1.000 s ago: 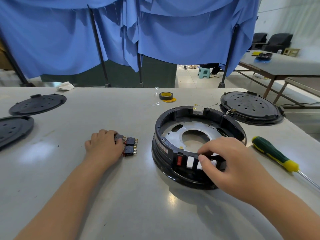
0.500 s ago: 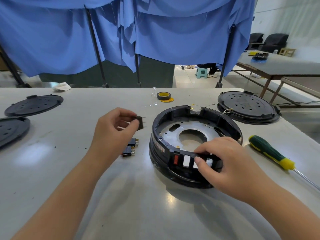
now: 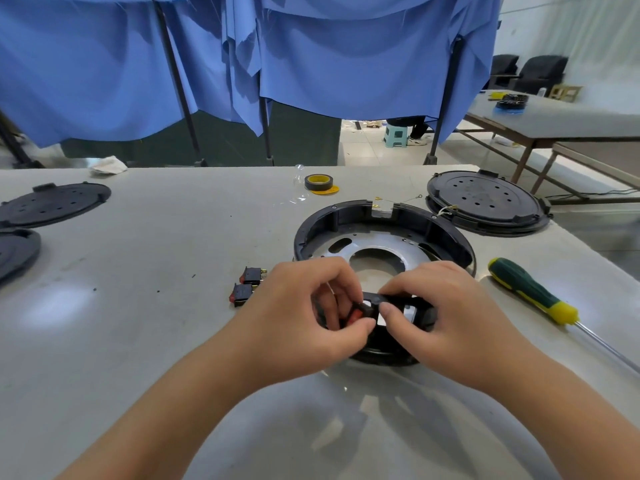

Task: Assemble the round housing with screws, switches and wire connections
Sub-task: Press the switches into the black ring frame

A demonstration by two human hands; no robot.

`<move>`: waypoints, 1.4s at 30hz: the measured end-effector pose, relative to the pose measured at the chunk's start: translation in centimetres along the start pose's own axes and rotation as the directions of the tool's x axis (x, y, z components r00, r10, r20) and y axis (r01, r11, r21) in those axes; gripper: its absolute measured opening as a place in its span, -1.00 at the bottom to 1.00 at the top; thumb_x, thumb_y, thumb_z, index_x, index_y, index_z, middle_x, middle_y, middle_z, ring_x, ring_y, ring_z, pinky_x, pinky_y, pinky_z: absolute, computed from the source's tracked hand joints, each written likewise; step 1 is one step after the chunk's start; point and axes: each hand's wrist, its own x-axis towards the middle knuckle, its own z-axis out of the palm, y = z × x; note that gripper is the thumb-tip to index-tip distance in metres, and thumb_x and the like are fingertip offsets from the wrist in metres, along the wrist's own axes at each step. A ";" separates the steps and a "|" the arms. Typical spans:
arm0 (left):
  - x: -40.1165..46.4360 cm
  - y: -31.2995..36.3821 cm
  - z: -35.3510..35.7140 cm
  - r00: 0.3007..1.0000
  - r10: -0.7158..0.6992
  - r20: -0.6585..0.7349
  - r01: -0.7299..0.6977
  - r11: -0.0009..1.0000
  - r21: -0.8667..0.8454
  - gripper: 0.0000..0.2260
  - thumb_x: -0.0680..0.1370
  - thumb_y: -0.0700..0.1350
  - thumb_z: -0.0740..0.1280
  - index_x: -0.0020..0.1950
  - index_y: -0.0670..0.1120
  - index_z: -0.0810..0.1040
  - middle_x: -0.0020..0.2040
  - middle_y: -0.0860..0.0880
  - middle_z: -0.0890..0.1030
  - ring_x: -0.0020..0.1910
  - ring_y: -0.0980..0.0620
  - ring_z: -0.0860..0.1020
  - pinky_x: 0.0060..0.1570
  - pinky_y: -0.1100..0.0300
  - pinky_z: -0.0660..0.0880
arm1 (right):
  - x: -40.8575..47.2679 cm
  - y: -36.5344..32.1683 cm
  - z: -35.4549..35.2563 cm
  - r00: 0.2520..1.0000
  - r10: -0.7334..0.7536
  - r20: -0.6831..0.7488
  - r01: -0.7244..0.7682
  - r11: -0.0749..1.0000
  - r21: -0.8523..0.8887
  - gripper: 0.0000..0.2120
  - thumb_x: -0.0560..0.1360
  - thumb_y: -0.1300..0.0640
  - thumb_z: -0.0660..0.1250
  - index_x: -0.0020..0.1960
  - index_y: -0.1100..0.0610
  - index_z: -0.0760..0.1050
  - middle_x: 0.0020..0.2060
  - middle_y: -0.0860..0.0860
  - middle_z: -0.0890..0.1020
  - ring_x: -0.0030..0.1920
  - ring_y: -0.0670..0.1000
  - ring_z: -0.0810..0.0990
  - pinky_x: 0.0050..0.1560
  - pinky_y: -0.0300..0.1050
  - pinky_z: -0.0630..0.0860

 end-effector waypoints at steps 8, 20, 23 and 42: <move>-0.3 0.4 0.5 0.999 0.022 0.039 -0.028 0.988 0.149 -0.73 0.34 -0.20 0.53 -0.29 -0.03 0.43 -0.46 0.05 0.55 -0.58 0.23 0.40 -0.49 0.54 0.23 | 0.0 0.0 0.1 1.000 -0.012 -0.025 0.012 1.000 0.007 -0.76 0.43 -0.09 0.19 -0.20 -0.02 0.58 -0.36 -0.14 0.59 -0.27 -0.09 0.53 0.01 -0.16 0.39; -0.3 0.4 0.7 0.999 -0.015 0.042 0.011 0.994 0.106 -0.72 0.35 -0.19 0.54 -0.30 -0.01 0.43 -0.43 0.06 0.58 -0.59 0.24 0.41 -0.51 0.53 0.24 | 0.0 0.0 0.1 1.000 -0.006 -0.021 0.006 1.000 0.012 -0.76 0.43 -0.11 0.18 -0.19 -0.04 0.57 -0.36 -0.16 0.59 -0.26 -0.10 0.53 0.01 -0.17 0.38; -0.3 0.4 0.6 0.999 -0.015 0.040 0.011 0.994 0.113 -0.72 0.35 -0.21 0.53 -0.30 -0.03 0.42 -0.44 0.04 0.58 -0.60 0.24 0.40 -0.51 0.54 0.23 | 0.0 0.0 0.1 1.000 -0.006 -0.018 0.006 1.000 0.016 -0.76 0.43 -0.11 0.18 -0.18 -0.04 0.57 -0.36 -0.16 0.59 -0.26 -0.10 0.53 0.02 -0.15 0.39; -0.2 -0.5 1.4 0.999 0.029 -0.017 -0.025 0.976 0.218 -0.79 0.33 -0.04 0.51 -0.28 0.00 0.47 -0.43 0.08 0.55 -0.45 0.12 0.54 -0.42 0.46 0.33 | 0.0 -0.1 0.0 0.999 -0.016 -0.031 0.017 1.000 0.006 -0.76 0.44 -0.09 0.18 -0.19 -0.02 0.57 -0.36 -0.16 0.58 -0.27 -0.12 0.51 0.00 -0.12 0.40</move>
